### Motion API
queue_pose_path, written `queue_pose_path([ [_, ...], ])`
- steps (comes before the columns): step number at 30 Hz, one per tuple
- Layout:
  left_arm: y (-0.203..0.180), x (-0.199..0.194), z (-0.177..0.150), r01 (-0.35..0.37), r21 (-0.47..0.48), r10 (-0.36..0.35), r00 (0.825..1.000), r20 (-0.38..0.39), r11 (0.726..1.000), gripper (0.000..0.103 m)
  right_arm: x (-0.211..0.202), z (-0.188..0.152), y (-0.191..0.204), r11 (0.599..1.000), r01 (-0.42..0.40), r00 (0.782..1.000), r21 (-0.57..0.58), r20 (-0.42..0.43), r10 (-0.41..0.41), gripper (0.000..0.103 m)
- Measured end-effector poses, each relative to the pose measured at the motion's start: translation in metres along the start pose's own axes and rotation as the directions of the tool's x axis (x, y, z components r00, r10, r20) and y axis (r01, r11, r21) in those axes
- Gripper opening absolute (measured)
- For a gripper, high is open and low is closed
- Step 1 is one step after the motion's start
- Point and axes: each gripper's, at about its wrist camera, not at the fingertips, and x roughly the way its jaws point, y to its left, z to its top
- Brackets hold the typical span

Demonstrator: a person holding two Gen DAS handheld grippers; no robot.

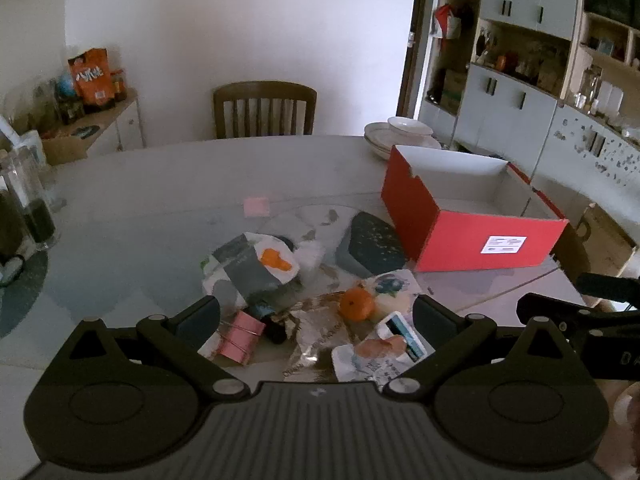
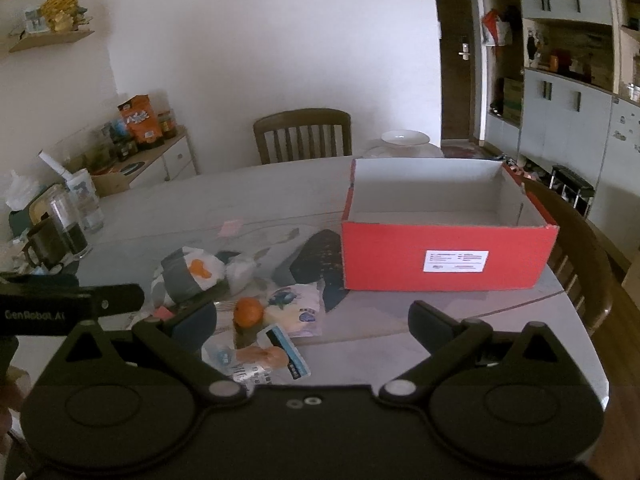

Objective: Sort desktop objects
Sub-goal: 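Move both tools toward the cluttered objects on the table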

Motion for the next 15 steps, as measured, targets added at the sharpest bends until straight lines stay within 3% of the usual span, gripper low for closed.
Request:
queue_pose_path([
  [7, 0.012, 0.005, 0.002, -0.016, -0.048, 0.016, 1.000, 0.009, 0.999, 0.103, 0.006, 0.001, 0.010, 0.998, -0.030, 0.999, -0.055, 0.012, 0.031, 0.102],
  [9, 0.016, 0.008, 0.003, -0.045, -0.063, 0.045, 0.999, 0.002, 0.997, 0.103, 0.009, 0.001, 0.014, 0.996, -0.044, 0.999, -0.072, 0.011, 0.045, 0.102],
  [15, 0.031, 0.019, 0.001, -0.049, -0.127, 0.045, 0.998, -0.031, 0.991, 0.103, 0.019, -0.002, 0.021, 0.993, -0.071, 0.997, -0.099, -0.009, 0.071, 0.102],
])
